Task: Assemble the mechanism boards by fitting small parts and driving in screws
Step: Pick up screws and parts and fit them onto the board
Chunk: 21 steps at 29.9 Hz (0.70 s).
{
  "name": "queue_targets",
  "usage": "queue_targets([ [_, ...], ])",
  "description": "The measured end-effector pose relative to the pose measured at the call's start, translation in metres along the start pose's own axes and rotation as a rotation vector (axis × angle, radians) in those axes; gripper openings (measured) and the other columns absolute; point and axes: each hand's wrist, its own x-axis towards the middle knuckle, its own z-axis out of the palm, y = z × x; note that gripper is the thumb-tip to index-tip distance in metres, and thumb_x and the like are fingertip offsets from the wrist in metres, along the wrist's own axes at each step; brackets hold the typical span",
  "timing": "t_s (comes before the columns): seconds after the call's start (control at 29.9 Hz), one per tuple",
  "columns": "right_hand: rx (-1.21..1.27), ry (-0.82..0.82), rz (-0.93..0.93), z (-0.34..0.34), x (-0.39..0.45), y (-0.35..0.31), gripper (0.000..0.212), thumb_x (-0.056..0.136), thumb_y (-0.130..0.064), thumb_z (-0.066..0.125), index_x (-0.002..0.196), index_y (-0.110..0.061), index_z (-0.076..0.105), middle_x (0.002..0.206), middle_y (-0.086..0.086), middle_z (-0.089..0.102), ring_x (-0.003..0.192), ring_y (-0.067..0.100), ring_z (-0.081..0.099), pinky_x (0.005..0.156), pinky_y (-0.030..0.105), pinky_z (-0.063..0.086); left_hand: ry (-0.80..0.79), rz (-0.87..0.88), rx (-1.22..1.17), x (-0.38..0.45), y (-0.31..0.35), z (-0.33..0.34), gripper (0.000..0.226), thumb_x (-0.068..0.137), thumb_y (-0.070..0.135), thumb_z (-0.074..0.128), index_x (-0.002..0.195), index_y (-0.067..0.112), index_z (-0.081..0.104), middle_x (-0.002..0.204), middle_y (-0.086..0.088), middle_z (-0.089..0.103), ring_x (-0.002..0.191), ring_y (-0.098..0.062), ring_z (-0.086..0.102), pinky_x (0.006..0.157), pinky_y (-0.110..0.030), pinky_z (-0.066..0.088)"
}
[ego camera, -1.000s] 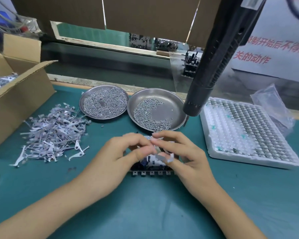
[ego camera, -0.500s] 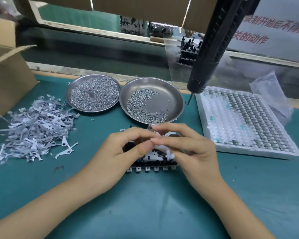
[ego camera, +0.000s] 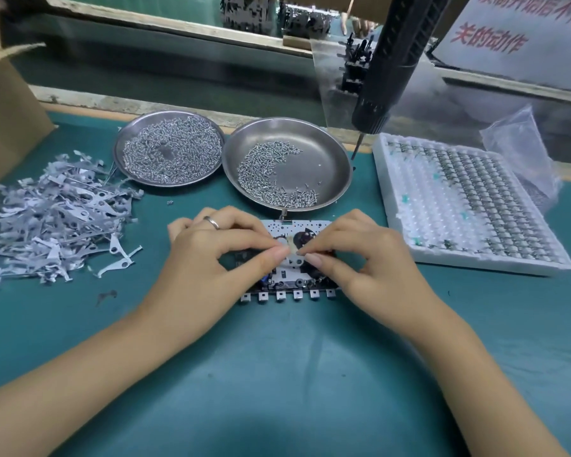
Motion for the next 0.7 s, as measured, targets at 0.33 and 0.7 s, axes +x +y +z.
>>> queue_targets([
  [0.33,0.069,-0.036,0.048,-0.0008,-0.0013,-0.0049,0.018,0.080,0.002,0.071,0.091,-0.011,0.076,0.084,-0.003,0.070,0.080,0.007,0.063,0.078,0.022,0.049,-0.044,-0.123,0.035,-0.0012,0.0009,0.0028,0.003,0.063,0.055,0.065,0.064,0.053,0.065,0.090,0.022,0.059,0.097,-0.004,0.051,0.095,-0.027,0.023],
  [0.7,0.126,-0.065,0.055,-0.0004,-0.0034,-0.0082,0.018,0.078,0.003,0.071,0.088,-0.010,0.078,0.076,0.006,0.070,0.077,0.020,0.062,0.073,0.038,0.050,-0.025,-0.146,-0.034,-0.0003,0.0027,0.0012,0.019,0.058,0.063,0.077,0.071,0.051,0.069,0.093,0.024,0.057,0.098,-0.006,0.054,0.099,-0.048,0.034],
])
